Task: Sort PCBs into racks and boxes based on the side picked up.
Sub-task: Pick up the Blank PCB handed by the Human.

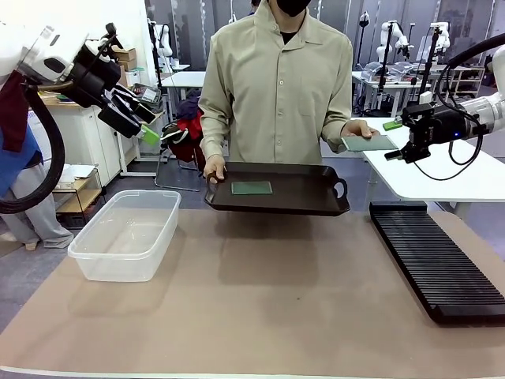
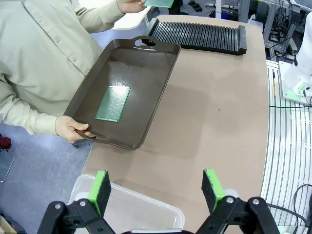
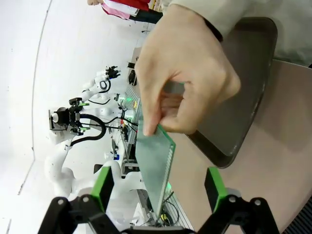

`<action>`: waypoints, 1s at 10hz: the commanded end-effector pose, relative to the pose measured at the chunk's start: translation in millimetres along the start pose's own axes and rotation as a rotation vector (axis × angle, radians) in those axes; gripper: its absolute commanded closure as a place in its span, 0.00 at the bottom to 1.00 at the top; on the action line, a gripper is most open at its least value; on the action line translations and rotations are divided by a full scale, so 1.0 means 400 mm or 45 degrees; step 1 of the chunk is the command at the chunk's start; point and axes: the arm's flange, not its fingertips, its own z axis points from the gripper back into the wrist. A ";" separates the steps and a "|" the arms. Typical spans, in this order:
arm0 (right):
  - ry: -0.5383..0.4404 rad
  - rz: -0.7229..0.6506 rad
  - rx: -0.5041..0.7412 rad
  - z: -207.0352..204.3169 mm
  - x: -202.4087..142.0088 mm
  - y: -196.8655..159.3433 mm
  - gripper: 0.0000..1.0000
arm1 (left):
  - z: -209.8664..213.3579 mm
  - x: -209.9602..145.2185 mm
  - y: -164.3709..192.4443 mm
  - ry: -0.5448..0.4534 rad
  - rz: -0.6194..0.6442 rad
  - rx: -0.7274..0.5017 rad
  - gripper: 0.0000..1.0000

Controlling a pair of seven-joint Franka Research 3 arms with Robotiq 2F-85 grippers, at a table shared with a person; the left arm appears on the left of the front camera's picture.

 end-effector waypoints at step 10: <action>-0.007 -0.036 0.282 -0.008 0.043 -0.042 1.00 | -0.003 -0.004 0.000 -0.021 -0.009 -0.014 0.00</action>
